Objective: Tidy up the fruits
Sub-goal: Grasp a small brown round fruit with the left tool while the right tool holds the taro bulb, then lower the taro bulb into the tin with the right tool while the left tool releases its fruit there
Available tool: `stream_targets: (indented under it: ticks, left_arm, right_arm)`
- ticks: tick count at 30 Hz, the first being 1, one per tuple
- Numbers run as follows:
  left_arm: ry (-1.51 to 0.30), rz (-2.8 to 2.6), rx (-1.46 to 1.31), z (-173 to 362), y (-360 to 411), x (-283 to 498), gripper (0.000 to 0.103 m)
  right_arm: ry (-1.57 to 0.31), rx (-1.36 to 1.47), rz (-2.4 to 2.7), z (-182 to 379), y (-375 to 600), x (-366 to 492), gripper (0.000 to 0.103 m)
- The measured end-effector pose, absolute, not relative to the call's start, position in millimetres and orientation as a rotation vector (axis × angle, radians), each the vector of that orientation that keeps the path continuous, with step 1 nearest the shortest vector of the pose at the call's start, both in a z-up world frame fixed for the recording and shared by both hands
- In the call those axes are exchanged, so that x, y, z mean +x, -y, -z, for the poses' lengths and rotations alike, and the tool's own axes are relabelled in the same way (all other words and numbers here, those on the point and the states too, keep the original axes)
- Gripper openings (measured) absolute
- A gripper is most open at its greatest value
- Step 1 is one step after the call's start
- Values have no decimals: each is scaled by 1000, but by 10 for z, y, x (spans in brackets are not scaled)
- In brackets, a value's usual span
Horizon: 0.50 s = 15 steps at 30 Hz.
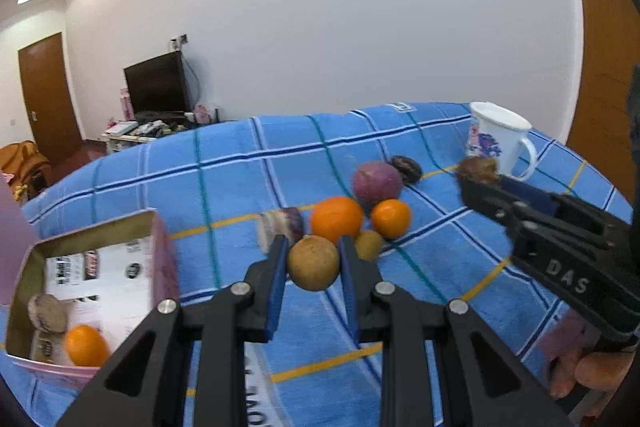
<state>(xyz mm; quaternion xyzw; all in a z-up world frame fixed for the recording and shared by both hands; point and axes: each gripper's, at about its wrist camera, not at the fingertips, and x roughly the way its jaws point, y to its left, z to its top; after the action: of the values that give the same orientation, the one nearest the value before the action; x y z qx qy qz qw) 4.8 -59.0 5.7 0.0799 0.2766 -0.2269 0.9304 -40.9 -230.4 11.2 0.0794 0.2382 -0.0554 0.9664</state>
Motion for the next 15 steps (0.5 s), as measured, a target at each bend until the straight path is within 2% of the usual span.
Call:
stream_targets:
  ticks: [9, 15]
  left_arm:
    - [-544, 391, 160, -83, 167, 154, 27]
    - [-556, 379, 120, -84, -18, 232, 27]
  right_arm:
    - [-441, 60, 172, -150, 2071, -454, 41]
    - [-496, 62, 155, -103, 1934, -362, 41]
